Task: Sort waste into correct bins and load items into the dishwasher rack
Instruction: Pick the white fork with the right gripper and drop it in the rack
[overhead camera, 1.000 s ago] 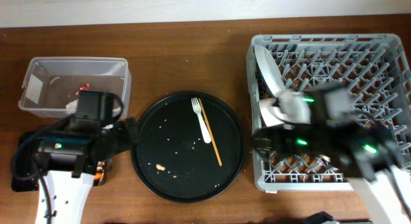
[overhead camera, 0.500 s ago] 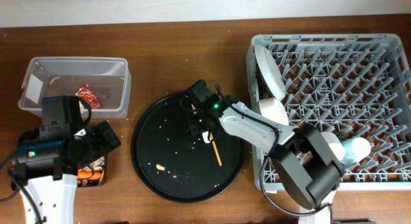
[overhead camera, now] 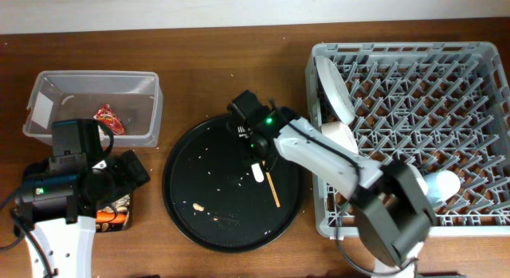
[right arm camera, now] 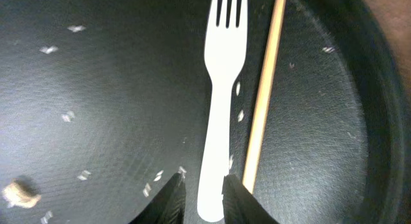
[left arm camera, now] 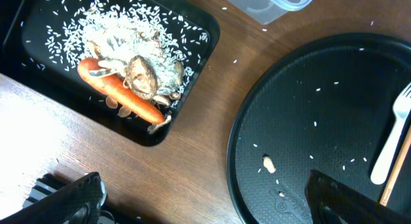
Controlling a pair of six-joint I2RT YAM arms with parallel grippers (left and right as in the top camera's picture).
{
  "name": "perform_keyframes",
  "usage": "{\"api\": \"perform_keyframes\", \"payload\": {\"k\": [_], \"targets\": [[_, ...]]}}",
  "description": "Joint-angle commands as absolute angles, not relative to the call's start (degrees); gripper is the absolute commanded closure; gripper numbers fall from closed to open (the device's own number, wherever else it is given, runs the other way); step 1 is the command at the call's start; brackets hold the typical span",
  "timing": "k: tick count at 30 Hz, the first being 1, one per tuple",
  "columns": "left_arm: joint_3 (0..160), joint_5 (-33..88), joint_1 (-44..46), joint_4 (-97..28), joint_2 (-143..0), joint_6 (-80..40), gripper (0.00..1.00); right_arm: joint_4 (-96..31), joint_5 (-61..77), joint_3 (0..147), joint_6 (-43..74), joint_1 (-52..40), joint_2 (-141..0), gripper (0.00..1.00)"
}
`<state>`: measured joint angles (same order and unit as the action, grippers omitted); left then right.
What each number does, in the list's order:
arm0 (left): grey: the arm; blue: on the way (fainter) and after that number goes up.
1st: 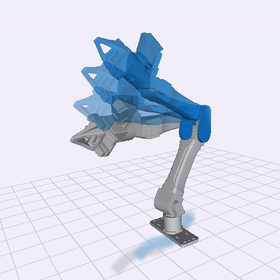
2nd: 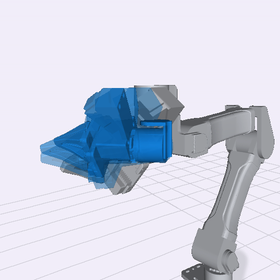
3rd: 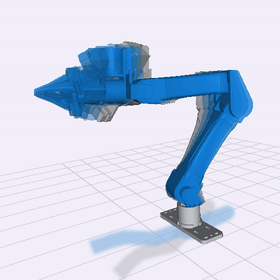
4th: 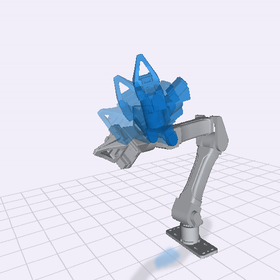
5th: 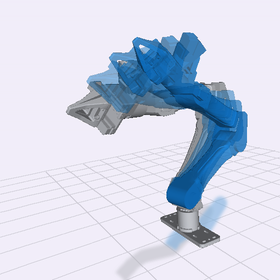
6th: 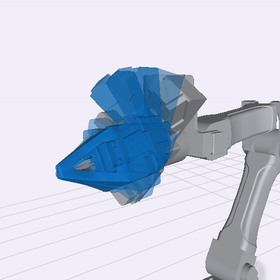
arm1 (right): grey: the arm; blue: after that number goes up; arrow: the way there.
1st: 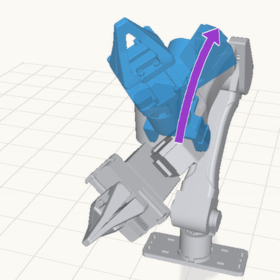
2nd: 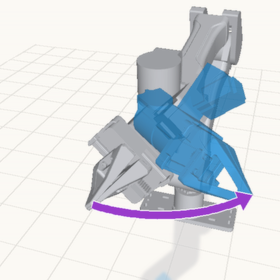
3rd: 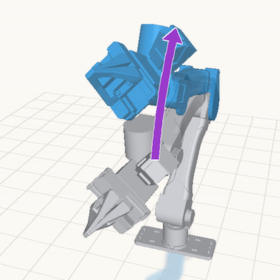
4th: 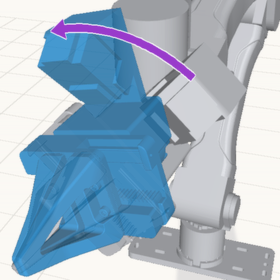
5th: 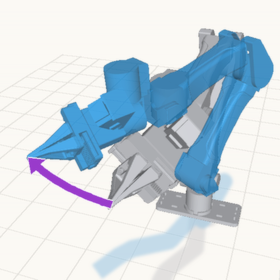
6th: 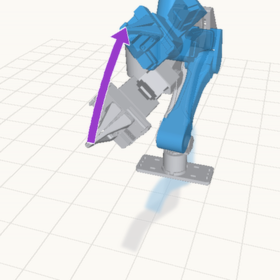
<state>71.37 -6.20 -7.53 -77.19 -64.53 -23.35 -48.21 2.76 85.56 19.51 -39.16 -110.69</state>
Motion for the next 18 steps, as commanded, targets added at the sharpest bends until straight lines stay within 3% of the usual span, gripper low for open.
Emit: {"api": "perform_keyframes", "payload": {"k": [1, 3, 4, 5, 6, 12, 14, 18], "targets": [[71.4, -6.0, -7.79, -77.23, -64.05, -23.05, 0.0, -51.05, 2.31, 89.86, 19.94, -39.35, -101.32, 0.76], [71.4, -6.0, -7.79, -77.23, -64.05, -23.05, 0.0, -52.03, 2.28, 89.6, 19.88, -39.42, -99.98, 0.74], [71.4, -6.0, -7.79, -77.21, -64.05, -23.05, 0.0, -52.29, 2.28, 88.05, 19.7, -39.79, -102.74, 0.55], [71.4, -6.02, -7.79, -77.23, -64.05, -23.05, 0.0, -52.25, 2.28, 87.29, 19.73, -39.92, -105.06, 0.42], [71.4, -6.02, -7.79, -77.23, -64.05, -23.05, 0.0, -51.88, 2.31, 87.09, 19.75, -40.1, -108.51, 0.4], [71.4, -6.02, -7.79, -77.23, -64.05, -23.05, 0.0, -46.65, 2.02, 87.09, 19.77, -41.6, -123.28, 0.44], [71.4, -6.02, -7.79, -77.21, -64.05, -23.05, 0.0, -46.68, 0.91, 87.05, 19.77, -41.6, -124.86, 0.59], [71.4, -6.02, -7.79, -77.21, -64.05, -23.05, 0.0, -45.43, -6.46, 87.11, 19.75, -41.52, -124.88, 0.73]]}}
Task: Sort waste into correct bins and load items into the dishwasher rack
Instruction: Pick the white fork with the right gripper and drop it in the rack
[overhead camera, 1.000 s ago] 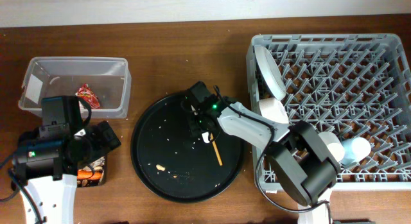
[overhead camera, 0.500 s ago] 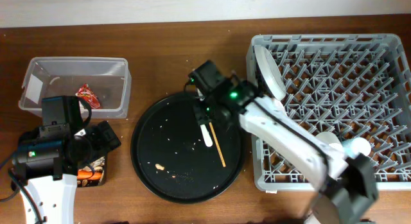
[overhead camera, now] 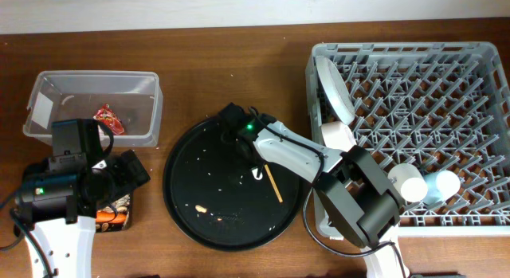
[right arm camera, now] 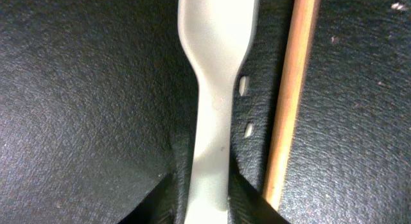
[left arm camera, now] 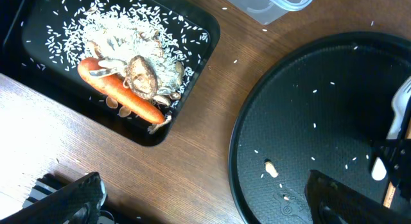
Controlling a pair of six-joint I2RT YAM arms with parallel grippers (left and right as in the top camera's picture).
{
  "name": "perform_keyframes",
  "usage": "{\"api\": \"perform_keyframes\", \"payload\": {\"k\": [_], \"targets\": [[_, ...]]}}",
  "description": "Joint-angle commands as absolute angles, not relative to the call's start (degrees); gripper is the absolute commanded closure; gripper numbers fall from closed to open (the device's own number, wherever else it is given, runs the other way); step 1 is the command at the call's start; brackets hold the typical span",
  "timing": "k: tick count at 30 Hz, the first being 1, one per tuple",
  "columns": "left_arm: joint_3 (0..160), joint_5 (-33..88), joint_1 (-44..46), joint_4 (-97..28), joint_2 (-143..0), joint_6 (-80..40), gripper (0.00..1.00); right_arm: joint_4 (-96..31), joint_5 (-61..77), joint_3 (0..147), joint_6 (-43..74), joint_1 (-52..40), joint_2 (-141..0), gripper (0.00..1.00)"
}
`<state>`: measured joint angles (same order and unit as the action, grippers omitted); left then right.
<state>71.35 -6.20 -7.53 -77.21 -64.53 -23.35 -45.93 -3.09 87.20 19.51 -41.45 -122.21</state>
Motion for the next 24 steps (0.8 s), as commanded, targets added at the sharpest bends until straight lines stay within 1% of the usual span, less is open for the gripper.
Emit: {"api": "perform_keyframes", "payload": {"k": [1, 3, 7, 10, 12, 15, 16, 17, 18, 20, 21, 24], "targets": [[71.4, -6.02, -7.79, -77.23, -64.05, -23.05, 0.0, -45.45, -6.26, 87.11, 19.75, -41.63, -124.88, 0.76], [71.4, -6.02, -7.79, -77.21, -64.05, -23.05, 0.0, -46.81, -6.28, 87.74, 19.75, -41.56, -123.72, 0.78], [71.4, -6.02, -7.79, -77.23, -64.05, -23.05, 0.0, -54.54, -6.24, 94.48, 20.45, -41.63, -117.62, 0.83], [71.4, -6.02, -7.79, -77.23, -64.03, -23.05, 0.0, -61.34, -6.17, 99.5, 20.4, -41.6, -111.0, 0.84], [71.4, -6.0, -7.79, -77.23, -64.05, -23.05, 0.0, -65.47, -8.45, 102.52, 20.45, -40.64, -105.71, 0.84], [71.4, -6.02, -7.79, -77.23, -64.05, -23.05, 0.0, -74.15, -8.21, 104.6, 21.89, -30.04, -94.78, 0.83], [71.4, -6.0, -7.79, -77.23, -64.05, -23.05, 0.0, -75.88, -8.25, 104.6, 21.61, -27.49, -93.56, 0.83], [71.42, -6.02, -7.79, -77.23, -64.05, -23.05, 0.0, -78.76, -8.91, 104.57, 19.79, -21.63, -92.62, 0.83], [71.4, -6.02, -7.79, -77.23, -64.05, -23.05, 0.0, -79.79, -9.32, 104.25, 17.98, -18.04, -92.66, 0.83], [71.4, -6.02, -7.79, -77.23, -64.05, -23.05, 0.0, -79.35, -9.26, 100.68, 13.54, -9.74, -93.65, 0.83], [71.4, -6.02, -7.79, -77.23, -64.05, -23.05, 0.0, -78.06, -8.69, 98.1, 11.6, -7.09, -94.89, 0.83], [71.4, -6.0, -7.79, -77.23, -64.05, -23.05, 0.0, -73.76, -10.2, 90.35, 9.19, -4.14, -100.73, 0.83]]}}
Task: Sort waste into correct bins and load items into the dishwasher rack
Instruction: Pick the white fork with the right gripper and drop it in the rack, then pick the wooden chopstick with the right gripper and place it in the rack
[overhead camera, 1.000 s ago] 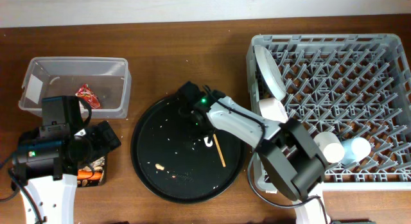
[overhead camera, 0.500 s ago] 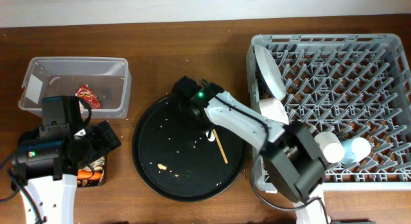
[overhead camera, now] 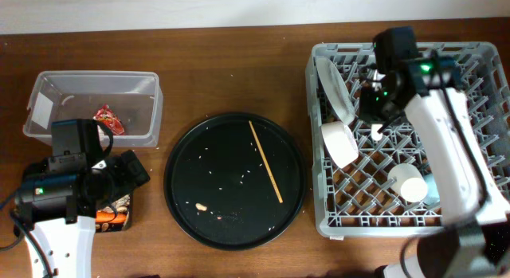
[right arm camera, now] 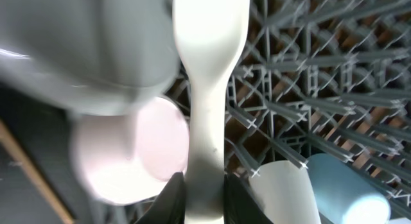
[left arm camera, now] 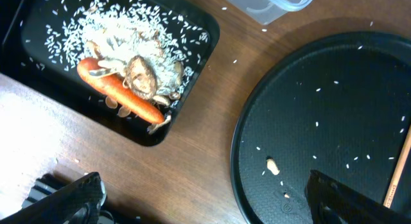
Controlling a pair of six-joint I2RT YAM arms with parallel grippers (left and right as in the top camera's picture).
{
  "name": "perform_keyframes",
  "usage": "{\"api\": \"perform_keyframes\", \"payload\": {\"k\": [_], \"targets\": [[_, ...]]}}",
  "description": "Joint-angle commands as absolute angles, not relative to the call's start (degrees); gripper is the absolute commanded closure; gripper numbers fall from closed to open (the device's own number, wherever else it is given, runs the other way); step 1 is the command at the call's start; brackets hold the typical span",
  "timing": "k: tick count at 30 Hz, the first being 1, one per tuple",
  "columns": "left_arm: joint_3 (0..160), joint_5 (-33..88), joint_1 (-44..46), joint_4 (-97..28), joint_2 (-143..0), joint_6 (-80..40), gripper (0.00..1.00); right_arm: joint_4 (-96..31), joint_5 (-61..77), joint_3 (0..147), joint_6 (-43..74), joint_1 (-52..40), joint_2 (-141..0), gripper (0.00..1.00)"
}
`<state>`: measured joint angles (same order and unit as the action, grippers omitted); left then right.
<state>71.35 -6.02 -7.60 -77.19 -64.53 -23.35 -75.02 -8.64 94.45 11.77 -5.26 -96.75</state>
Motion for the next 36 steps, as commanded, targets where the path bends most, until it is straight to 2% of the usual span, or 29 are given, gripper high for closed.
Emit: {"api": "perform_keyframes", "payload": {"k": [1, 2, 3, 4, 5, 7, 10, 12, 15, 20, 24, 25, 28, 29, 33, 36], "targets": [[71.4, -6.02, -7.79, -77.23, -64.05, -23.05, 0.0, -72.42, -14.24, 87.9, 9.21, -3.99, -103.15, 0.82], [71.4, -6.02, -7.79, -77.23, -64.05, -23.05, 0.0, -72.49, -17.47, 87.26, 9.23, -4.01, -105.23, 0.71], [71.4, -6.02, -7.79, -77.23, -64.05, -23.05, 0.0, -72.53, -18.15, 87.26, 9.23, -4.1, -106.48, 0.52], [71.4, -6.02, -7.79, -77.23, -64.05, -23.05, 0.0, -72.95, -19.05, 87.35, 9.23, -4.19, -106.41, 0.4], [71.4, -6.02, -7.79, -77.23, -64.05, -23.05, 0.0, -74.43, -19.7, 88.33, 10.13, -4.51, -105.58, 0.34], [71.4, -6.02, -7.79, -77.23, -64.05, -23.05, 0.0, -77.87, -17.04, 92.62, 11.35, -7.07, -101.73, 0.32], [71.4, -6.0, -7.79, -77.23, -64.05, -23.05, 0.0, -76.07, -7.35, 96.47, 11.2, -18.35, -93.21, 0.32], [71.4, -6.02, -7.79, -77.23, -64.05, -23.05, 0.0, -71.42, -2.81, 96.33, 14.0, -29.58, -92.6, 0.35], [71.4, -6.0, -7.79, -77.23, -64.05, -23.05, 0.0, -63.83, -5.78, 92.14, 19.49, -38.48, -100.18, 0.44], [71.4, -6.0, -7.79, -77.23, -64.05, -23.05, 0.0, -54.76, -5.34, 90.52, 21.78, -38.92, -116.95, 0.51], [71.4, -6.02, -7.79, -77.23, -64.05, -23.05, 0.0, -53.49, -5.13, 90.52, 21.78, -38.94, -123.39, 0.57], [71.4, -6.02, -7.79, -77.23, -64.05, -23.05, 0.0, -53.49, -5.1, 90.52, 21.78, -38.87, -124.86, 0.61], [71.4, -6.0, -7.79, -77.23, -64.05, -23.05, 0.0, -53.67, -4.51, 90.54, 21.74, -38.87, -125.01, 0.89], [71.4, -6.0, -7.79, -77.23, -64.05, -23.05, 0.0, -55.51, -4.75, 90.94, 21.76, -38.89, -124.09, 0.96], [71.4, -6.0, -7.79, -77.23, -64.05, -23.05, 0.0, -61.93, -6.04, 95.39, 21.54, -39.03, -109.14, 0.96], [71.4, -6.0, -7.79, -77.23, -64.05, -23.05, 0.0, -64.51, -9.69, 96.44, 18.98, -35.42, -92.05, 0.96]]}}
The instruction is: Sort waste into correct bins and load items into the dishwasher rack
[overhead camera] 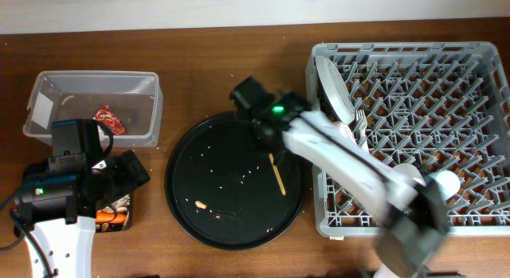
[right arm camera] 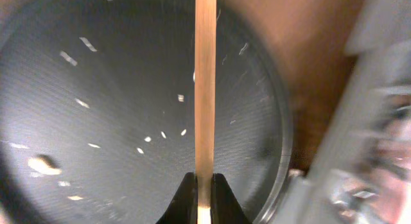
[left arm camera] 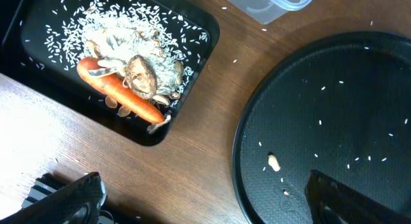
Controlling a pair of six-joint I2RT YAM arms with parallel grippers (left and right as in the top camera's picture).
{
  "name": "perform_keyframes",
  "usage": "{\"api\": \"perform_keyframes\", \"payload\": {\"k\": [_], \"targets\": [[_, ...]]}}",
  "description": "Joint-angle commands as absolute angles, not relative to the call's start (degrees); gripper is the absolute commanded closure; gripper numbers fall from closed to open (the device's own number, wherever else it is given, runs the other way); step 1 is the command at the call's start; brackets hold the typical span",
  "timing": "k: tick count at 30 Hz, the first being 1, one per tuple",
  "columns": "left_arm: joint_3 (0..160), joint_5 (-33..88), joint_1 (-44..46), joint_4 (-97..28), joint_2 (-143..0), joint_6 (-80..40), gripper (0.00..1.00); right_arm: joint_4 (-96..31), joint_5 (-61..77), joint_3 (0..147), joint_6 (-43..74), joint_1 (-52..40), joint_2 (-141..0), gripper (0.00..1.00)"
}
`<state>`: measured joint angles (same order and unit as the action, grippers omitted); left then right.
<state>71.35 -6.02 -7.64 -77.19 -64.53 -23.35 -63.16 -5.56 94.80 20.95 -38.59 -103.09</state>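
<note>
My right gripper (right arm camera: 204,197) is shut on a wooden chopstick (right arm camera: 205,89) over the round black tray (right arm camera: 96,70). From overhead, the right gripper (overhead camera: 269,146) holds the chopstick (overhead camera: 277,176) by its upper end at the tray's (overhead camera: 191,150) right side. A white fork (overhead camera: 360,123) stands in the grey dishwasher rack (overhead camera: 398,48). My left gripper (left arm camera: 205,205) is open with nothing in it, beside a black food container (left arm camera: 192,102) of rice and a carrot (left arm camera: 119,95).
A clear bin (overhead camera: 92,80) at the far left holds a red wrapper (overhead camera: 107,119). In the rack are a white plate (overhead camera: 335,87) and cups (overhead camera: 442,182). A food crumb (left arm camera: 274,162) and rice grains lie on the tray.
My right gripper was holding the fork over the rack. Now the fork is in the rack, and the gripper is back over the tray, shut on the chopstick. The left arm has not moved.
The right gripper first stood open around the fork's handle on the tray, beside the chopstick. Then it was shut on the handle. Then it held the fork above the rack. Now the fork is in the rack and the gripper holds the chopstick.
</note>
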Motion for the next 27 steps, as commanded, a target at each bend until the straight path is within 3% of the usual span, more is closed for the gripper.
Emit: {"api": "perform_keyframes", "payload": {"k": [1, 3, 6, 11, 12, 13, 16, 17, 19, 22, 27], "targets": [[71.42, -6.02, -7.79, -77.23, -64.05, -23.05, 0.0, -66.11, -12.08, 96.44, 18.22, -32.51, -87.9, 0.96], [71.4, -6.02, -7.79, -77.23, -64.05, -23.05, 0.0, -69.49, -15.75, 96.44, 15.81, -24.03, -83.37, 0.96], [71.42, -6.0, -7.79, -77.23, -64.05, -23.05, 0.0, -70.72, -9.19, 94.91, 0.73, -6.07, -87.31, 0.95], [71.4, -6.0, -7.79, -77.23, -64.05, -23.05, 0.0, -67.9, -13.1, 93.38, -1.28, -3.44, -104.2, 0.95], [71.4, -6.02, -7.79, -77.23, -64.05, -23.05, 0.0, -67.46, -12.67, 93.38, -1.02, -3.46, -106.21, 0.78], [71.4, -6.0, -7.79, -77.23, -64.05, -23.05, 0.0, -67.51, -12.64, 93.91, 1.23, -2.98, -106.13, 0.51], [71.4, -6.02, -7.79, -77.23, -64.05, -23.05, 0.0, -75.16, -5.23, 101.25, 2.61, -3.36, -99.2, 0.48], [71.4, -6.02, -7.79, -77.23, -64.05, -23.05, 0.0, -79.44, 1.76, 104.6, 3.05, -4.78, -91.55, 0.4], [71.42, -6.02, -7.79, -77.23, -64.05, -23.05, 0.0, -81.23, 14.68, 106.1, 3.68, -9.76, -77.62, 0.02], [71.4, -6.0, -7.79, -77.23, -64.05, -23.05, 0.0, -81.3, 16.29, 106.1, 3.66, -18.13, -62.5, 0.02], [71.4, -6.02, -7.79, -77.23, -64.05, -23.05, 0.0, -86.91, -1.93, 103.98, 1.3, -18.74, -41.5, 0.01]]}}
